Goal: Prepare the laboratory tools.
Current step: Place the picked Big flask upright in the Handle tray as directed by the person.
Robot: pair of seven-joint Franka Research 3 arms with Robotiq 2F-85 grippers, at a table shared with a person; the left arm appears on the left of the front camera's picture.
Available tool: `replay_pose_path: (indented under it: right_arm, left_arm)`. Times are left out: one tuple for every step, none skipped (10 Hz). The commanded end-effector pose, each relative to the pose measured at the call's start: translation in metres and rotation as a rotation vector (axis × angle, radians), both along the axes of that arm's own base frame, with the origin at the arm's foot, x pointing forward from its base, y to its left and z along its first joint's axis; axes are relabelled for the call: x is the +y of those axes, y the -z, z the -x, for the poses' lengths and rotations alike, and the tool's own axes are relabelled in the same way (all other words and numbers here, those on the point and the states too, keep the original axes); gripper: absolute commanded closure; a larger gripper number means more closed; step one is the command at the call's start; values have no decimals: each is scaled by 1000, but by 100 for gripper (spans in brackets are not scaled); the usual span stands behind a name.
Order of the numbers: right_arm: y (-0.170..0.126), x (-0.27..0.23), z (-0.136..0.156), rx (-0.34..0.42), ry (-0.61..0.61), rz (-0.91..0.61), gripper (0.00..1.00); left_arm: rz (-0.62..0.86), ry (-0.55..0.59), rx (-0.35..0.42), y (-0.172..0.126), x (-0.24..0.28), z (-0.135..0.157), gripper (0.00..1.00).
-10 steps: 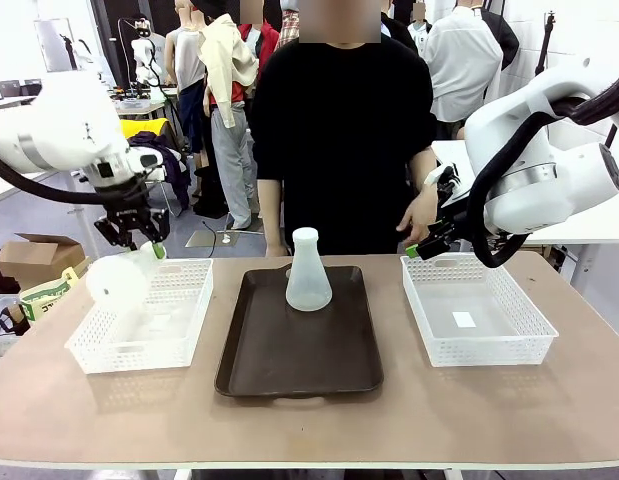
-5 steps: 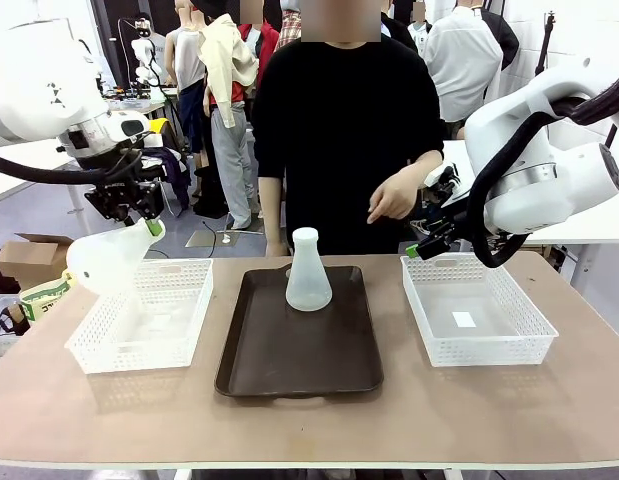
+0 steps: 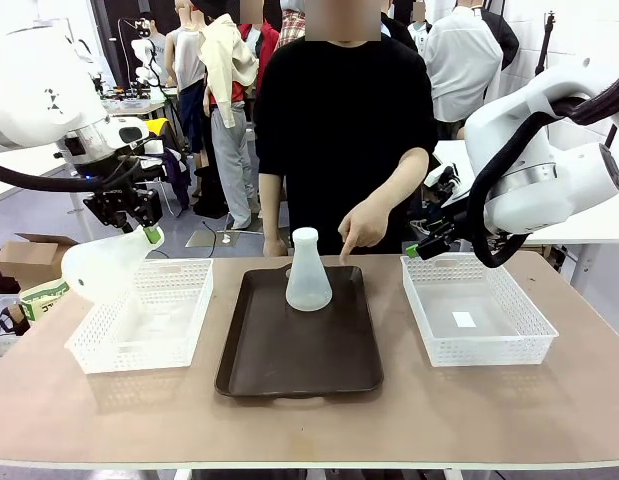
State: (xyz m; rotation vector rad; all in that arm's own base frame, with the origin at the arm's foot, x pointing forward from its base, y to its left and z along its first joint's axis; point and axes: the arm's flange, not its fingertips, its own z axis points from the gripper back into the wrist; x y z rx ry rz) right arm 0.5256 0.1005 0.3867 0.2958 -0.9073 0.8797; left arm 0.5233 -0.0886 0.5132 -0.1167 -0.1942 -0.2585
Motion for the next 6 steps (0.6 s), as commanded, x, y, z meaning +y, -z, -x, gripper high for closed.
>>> replay_pose_path:
  right_arm:
    - [0, 0, -3, -2, -5, 7, 0]
    - [0, 0, -3, -2, -5, 7, 0]
    - [0, 0, -3, -2, -5, 7, 0]
    - [0, 0, -3, -2, -5, 7, 0]
    - [0, 0, -3, -2, -5, 7, 0]
    - [0, 0, -3, -2, -5, 7, 0]
  left_arm:
    - [1, -2, -5, -3, -1, -1, 100]
    - [1, -2, -5, -3, -1, -1, 100]
    - [0, 0, 0, 0, 0, 0, 100]
    - [5, 73, -74, 2, -16, 2, 100]
    - [40, 121, -113, 6, -32, 5, 100]
    - [108, 177, -157, 8, -47, 14, 100]
